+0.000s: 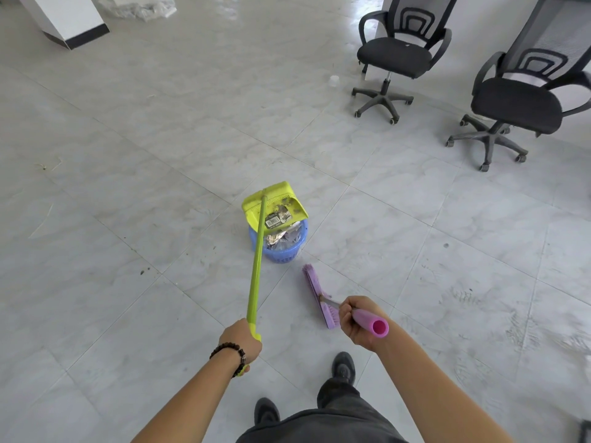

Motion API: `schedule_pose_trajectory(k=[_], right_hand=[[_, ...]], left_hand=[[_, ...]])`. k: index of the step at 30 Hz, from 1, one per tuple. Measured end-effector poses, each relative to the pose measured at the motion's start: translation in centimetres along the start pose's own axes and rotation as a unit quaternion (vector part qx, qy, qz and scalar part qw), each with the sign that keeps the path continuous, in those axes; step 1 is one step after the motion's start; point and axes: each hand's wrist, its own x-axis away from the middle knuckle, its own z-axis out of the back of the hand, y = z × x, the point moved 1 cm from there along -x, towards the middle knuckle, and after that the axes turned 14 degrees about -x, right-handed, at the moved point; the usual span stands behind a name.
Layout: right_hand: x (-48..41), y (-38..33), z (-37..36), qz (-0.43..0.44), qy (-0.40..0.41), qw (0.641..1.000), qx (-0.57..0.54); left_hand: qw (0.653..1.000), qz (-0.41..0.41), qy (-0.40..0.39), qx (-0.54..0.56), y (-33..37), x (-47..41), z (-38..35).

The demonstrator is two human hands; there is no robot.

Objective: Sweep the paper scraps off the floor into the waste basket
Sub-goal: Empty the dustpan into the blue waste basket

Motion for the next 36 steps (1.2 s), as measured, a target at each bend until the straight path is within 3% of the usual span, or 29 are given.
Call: schedule_pose_trajectory(k=[10,18,21,25,29,32,36], right_hand=[[-0.5,1.1,0.1,-0.002,0.003,1.0,0.02],[-0.9,1.2,0.3,0.002,-0.001,0.999,0.035],[-1.1,1.4,0.0,0.003,0.0,0.999,0.048],[-1.4,1.8,-0.5,-0.001,-0.002,0.999,0.045],[-1.8,2.4,-1.3,0.011,0.006,0.996,0.094],[-1.7,2.7,-1.7,0.035,0.007,0.986,0.164],[-0.4,3.3,-2.5,0.062,-0.082,0.972,0.211]], left_hand=[[0.999,-0.007,0.014,-0.029,-0.9,0.3,-0.5],[0.999,-0.022,0.02,0.026,-1.7,1.2,-1.8],[0.995,-0.019,0.003,0.098,-1.1,1.7,-0.3],[0.958,-0.053,-0.035,0.279,0.7,3.3,2.4],[0.905,-0.079,-0.011,0.418,2.9,5.0,4.8],[0.877,-0.082,0.017,0.473,3.5,5.0,7.4],[0.871,-0.064,0.04,0.485,1.3,4.3,11.1]])
